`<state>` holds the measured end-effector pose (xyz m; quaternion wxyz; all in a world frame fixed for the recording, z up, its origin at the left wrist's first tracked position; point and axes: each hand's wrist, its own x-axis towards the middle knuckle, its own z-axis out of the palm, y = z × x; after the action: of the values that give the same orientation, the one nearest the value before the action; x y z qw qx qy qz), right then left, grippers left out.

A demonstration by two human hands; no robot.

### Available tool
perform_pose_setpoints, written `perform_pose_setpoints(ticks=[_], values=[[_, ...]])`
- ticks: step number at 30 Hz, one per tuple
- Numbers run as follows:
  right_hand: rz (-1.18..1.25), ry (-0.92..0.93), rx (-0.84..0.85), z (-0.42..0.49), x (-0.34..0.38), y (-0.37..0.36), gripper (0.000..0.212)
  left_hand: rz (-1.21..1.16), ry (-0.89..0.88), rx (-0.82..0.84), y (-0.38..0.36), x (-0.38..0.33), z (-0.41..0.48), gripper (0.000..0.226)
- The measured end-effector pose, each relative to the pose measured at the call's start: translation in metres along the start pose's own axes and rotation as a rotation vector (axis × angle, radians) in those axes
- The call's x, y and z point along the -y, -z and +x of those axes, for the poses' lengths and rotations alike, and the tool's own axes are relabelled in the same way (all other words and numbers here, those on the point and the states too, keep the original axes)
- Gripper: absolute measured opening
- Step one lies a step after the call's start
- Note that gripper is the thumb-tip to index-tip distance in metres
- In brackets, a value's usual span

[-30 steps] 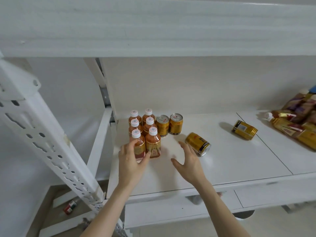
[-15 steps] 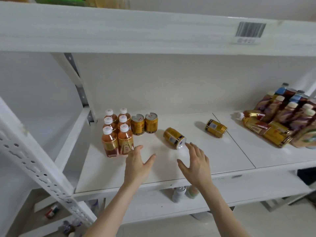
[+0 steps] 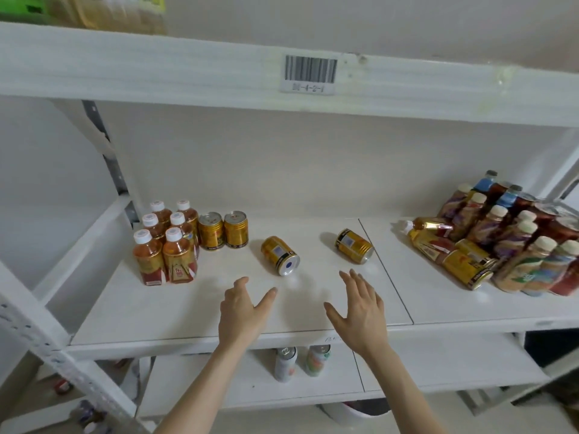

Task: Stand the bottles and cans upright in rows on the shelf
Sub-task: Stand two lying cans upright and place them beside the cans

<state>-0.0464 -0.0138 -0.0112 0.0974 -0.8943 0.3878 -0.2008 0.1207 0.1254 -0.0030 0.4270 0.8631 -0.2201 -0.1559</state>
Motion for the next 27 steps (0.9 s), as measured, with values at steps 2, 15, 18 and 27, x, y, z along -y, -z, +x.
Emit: perform_pose_setpoints(ticks=[2, 15, 18, 27], values=[[0.004, -0.043, -0.022, 0.003, -0.013, 0.002, 0.070, 0.023, 0.002, 0.008, -0.006, -0.005, 0.004, 0.073], [0.055, -0.062, 0.028, 0.075, -0.105, 0.008, 0.075, -0.002, 0.117, -0.027, -0.075, -0.047, 0.053, 0.088], [0.080, -0.040, 0.060, 0.098, -0.125, -0.001, 0.079, -0.038, 0.174, -0.052, -0.093, -0.055, 0.072, 0.090], [0.264, -0.037, 0.127, 0.153, -0.150, -0.044, 0.091, -0.192, 0.302, -0.111, -0.124, -0.066, 0.135, 0.099]])
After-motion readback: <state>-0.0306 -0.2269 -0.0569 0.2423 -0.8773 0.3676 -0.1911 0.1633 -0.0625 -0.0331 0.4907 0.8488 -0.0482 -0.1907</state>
